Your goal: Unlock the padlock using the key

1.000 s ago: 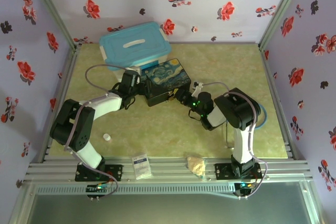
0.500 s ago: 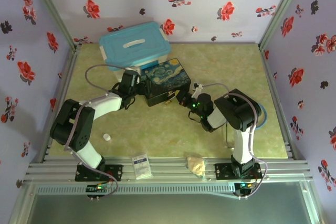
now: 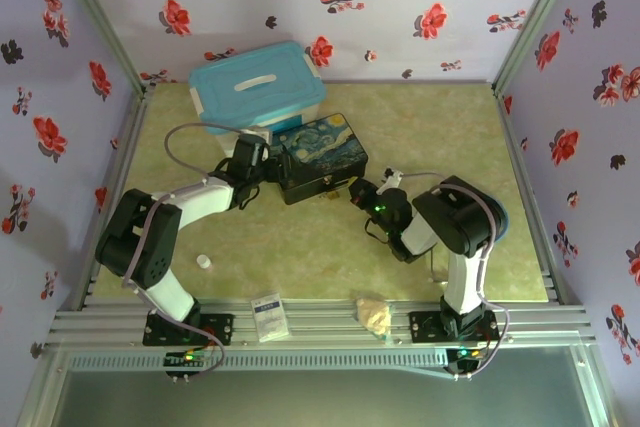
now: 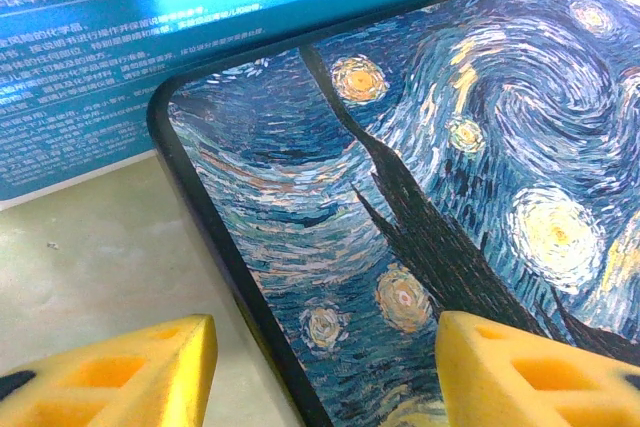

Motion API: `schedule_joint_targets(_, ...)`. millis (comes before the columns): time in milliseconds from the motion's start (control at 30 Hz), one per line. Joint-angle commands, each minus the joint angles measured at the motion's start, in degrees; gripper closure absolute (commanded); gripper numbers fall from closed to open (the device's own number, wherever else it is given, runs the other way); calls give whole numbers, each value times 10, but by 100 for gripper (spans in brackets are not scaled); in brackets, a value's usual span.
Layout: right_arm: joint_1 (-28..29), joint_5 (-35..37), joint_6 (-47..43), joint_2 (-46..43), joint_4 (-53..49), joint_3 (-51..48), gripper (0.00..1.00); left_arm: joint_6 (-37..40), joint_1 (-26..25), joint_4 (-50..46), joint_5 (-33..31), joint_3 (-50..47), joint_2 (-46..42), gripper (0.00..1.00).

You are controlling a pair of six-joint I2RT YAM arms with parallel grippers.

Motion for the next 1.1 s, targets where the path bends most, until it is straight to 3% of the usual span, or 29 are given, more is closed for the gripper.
schedule_joint_targets(0, 24, 67, 86, 17, 1, 5, 100, 15, 2, -130, -13, -33, 39, 41)
schedule_joint_targets(67, 25, 82, 117, 20, 1, 0, 100, 15, 2, -131, -13, -35, 39, 41)
schedule_joint_targets(200, 22, 78, 92, -10, -17, -13, 100, 16, 2, -133, -13, -39, 29, 41)
schedule_joint_targets(400, -15, -23, 61, -106, -132, -24, 100, 15, 2, -140, -6, -40, 0, 40)
schedule_joint_targets(600, -38, -80, -52, -282, -527, 24, 100, 18, 2, -149, 4, -30, -39, 33)
schedule_joint_targets(767, -51, -125, -137, -388, -750, 58, 100, 24, 1, -157, 6, -18, -68, 28)
schedule_joint_targets(900, -51, -92, -194, -492, -949, 103, 100, 28, 4, -161, 7, -3, -70, 26)
schedule_joint_targets(967, -56, -83, -226, -517, -1045, 127, 100, 25, 4, -158, 12, -1, -68, 26)
schedule_joint_targets(1067, -75, -112, -259, -509, -1110, 138, 100, 10, 4, -141, 21, -11, -84, 24)
